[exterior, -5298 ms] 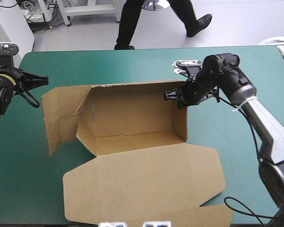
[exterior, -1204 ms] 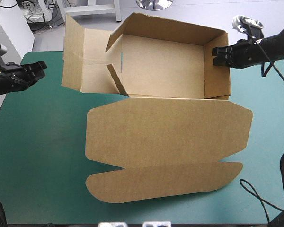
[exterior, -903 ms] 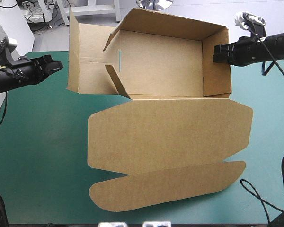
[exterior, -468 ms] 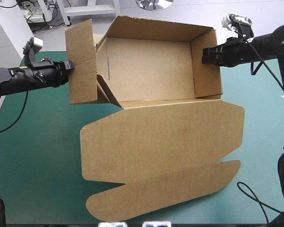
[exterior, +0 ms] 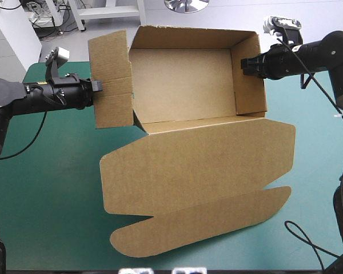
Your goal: Fold the box
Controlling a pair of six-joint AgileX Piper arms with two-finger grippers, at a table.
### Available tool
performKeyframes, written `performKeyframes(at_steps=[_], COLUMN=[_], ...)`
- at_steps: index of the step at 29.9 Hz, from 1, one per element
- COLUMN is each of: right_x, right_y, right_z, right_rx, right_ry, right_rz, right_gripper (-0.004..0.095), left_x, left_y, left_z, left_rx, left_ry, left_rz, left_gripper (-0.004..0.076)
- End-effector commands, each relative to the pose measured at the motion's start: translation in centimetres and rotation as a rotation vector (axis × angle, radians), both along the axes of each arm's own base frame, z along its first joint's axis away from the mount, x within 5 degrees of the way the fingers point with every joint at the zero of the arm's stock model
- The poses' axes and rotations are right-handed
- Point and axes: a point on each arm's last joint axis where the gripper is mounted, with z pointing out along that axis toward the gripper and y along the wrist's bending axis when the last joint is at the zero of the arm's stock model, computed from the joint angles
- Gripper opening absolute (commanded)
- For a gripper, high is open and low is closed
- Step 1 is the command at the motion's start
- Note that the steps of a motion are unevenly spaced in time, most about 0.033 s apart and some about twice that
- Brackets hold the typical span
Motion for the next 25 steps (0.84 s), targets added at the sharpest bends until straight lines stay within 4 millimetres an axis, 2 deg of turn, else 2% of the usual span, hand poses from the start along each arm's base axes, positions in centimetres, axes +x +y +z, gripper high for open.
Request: performKeyframes(at_steps=[1,9,19,25], right_x=[-1.0,0.3,1.5,1.8], right_y=[0.5,1.2,3.7,3.8], right_z=[2.7,1.5,-0.1,-0.3], right_rx=[0.075,0.075,0.062,0.069], right_ry=[-0.109,-0.086,-0.073,-0.072], right_rz=[-0.024,-0.029,-0.007,-0.012], right_gripper=[-0.0016,-0.0015,-0.0015,-0.0015], left_x=[-1.2,-1.6,-1.7,-1.7], left_y=[-0.5,-0.6,-0.6,-0.6], left_z=[2.2,2.4,2.4,2.4], left_rx=[-0.066,-0.058,-0.052,-0.052], left_ry=[-0.068,-0.082,-0.084,-0.085], left_rz=[-0.015,-0.032,-0.047,-0.045], left_gripper=[-0.0011,-0.0011,-0.001,-0.001])
